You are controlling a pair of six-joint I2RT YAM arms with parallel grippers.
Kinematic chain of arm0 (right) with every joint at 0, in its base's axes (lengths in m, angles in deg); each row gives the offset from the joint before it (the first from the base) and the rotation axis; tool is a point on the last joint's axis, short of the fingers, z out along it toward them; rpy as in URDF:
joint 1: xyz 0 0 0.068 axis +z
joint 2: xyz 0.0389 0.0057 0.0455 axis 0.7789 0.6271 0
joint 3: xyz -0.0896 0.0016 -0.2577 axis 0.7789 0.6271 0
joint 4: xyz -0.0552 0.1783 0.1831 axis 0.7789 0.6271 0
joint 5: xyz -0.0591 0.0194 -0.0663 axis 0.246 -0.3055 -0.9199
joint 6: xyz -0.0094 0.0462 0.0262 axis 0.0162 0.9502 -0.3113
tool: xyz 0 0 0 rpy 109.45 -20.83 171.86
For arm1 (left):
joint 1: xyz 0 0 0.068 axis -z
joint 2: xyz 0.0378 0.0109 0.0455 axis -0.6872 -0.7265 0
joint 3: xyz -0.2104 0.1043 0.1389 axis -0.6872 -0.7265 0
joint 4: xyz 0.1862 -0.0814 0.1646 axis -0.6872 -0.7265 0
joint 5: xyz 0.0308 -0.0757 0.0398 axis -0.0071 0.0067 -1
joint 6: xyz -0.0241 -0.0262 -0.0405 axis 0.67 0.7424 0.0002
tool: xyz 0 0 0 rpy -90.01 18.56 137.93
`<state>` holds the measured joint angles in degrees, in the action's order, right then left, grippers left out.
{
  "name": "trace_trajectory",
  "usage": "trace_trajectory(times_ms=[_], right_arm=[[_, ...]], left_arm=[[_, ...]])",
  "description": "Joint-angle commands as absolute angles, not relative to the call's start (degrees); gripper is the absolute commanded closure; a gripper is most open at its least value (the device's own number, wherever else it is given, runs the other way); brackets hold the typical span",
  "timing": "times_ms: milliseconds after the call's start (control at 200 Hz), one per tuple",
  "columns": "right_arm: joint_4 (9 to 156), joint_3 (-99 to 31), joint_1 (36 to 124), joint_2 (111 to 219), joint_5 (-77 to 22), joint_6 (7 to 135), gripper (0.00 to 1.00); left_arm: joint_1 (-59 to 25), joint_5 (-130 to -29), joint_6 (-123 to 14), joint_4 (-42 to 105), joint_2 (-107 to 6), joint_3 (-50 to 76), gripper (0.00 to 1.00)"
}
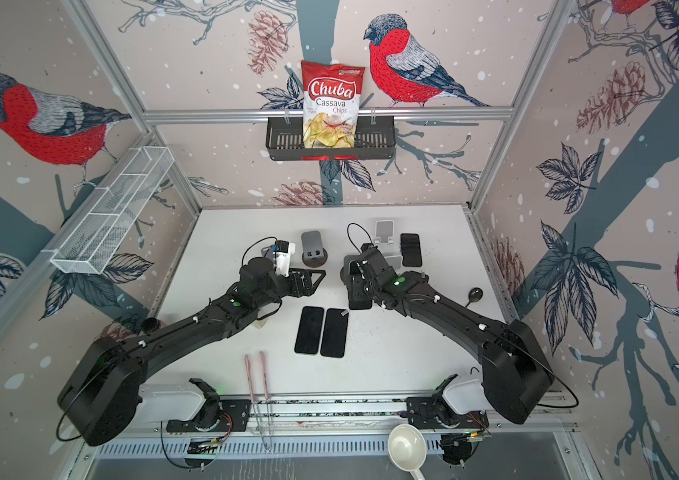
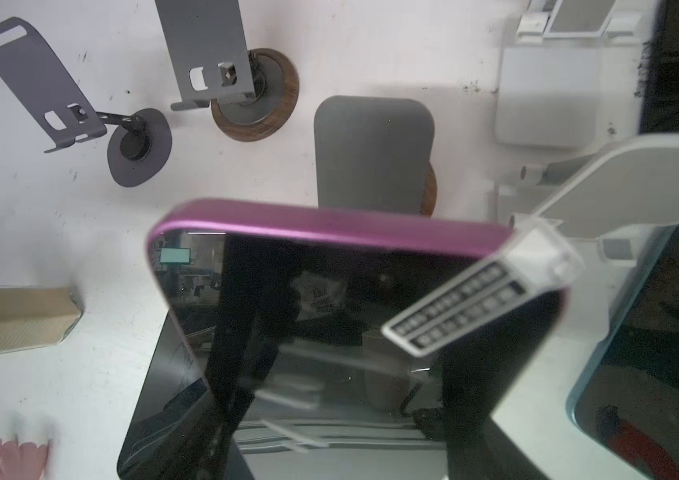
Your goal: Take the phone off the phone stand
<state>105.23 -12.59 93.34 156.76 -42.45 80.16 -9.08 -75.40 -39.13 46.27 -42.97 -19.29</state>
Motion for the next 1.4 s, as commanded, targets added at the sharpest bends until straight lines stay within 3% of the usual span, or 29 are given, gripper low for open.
trace_trajectory(times_ms=[0, 1396], right_arm=[[106.1, -11.3, 93.9, 155.7, -40.9, 81.7, 0.28], [102.6, -0.4, 97.0, 160.7, -38.2, 88.6, 0.28]], left_arm=[[-9.1, -75.6, -38.8, 47.5, -42.5, -19.8, 0.04], [-9.1, -75.7, -39.0, 47.0, -41.3, -21.1, 0.04]])
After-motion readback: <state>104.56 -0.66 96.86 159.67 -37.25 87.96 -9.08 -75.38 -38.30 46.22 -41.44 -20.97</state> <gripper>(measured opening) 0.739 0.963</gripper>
